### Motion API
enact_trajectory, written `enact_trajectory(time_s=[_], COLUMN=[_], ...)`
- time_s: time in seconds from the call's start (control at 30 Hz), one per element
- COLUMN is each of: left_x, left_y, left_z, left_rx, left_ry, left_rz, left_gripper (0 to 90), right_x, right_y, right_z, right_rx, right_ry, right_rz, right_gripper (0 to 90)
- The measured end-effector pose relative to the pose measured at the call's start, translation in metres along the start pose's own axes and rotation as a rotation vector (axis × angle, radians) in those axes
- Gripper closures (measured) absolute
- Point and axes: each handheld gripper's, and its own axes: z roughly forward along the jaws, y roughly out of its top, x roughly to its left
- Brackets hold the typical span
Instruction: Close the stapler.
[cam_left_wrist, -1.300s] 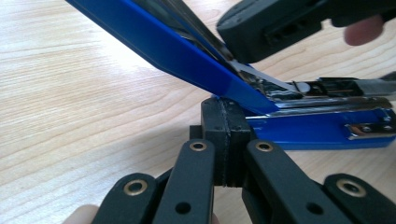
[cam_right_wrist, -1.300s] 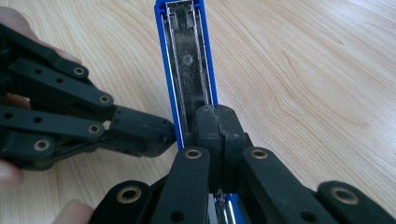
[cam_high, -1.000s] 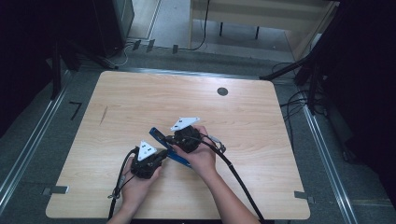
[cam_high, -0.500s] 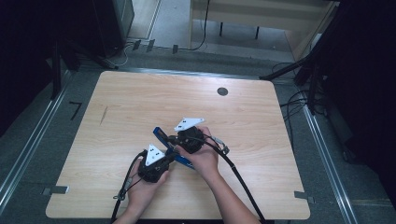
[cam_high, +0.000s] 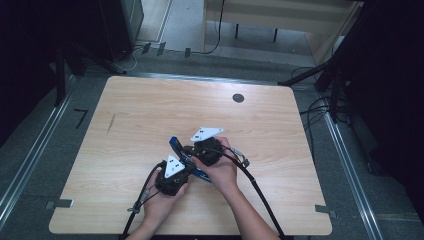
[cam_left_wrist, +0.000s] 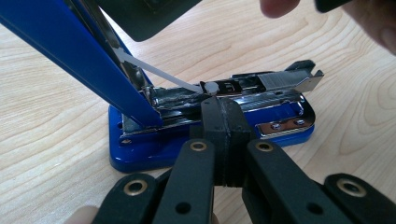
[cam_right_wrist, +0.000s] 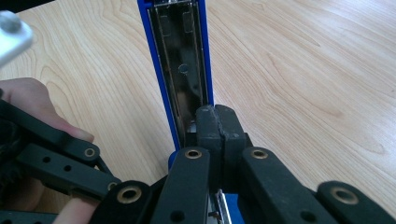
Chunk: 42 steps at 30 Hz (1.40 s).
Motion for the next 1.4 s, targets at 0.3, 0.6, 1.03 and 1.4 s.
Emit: enact_trajectory(time_s=[0.3, 0.6, 1.03, 1.4], left_x=[-0.004, -0.005, -0.004, -0.003], left_y=[0.002, 0.002, 0.002, 0.003], left_z=[0.005, 0.006, 0.006, 0.006], left_rx=[0.040, 0.044, 0.045, 0.046], left_ry=[0.016, 0.015, 0.014, 0.003], left_rz=[0.034, 0.042, 0.043, 0.035], left_gripper=[90.0, 90.0, 90.0, 90.0], right_x=[-0.002, -0.007, -0.003, -0.005], right_y=[-0.006, -0.011, -0.015, -0.003], right_z=[-0.007, -0.013, -0.019, -0.035], right_rx=[-0.011, -0.024, -0.039, -0.086], right_ry=[-0.011, -0.017, -0.004, -0.013], right_rz=[0.007, 0.037, 0.037, 0.035], right_gripper=[90.0, 90.0, 90.0, 90.0])
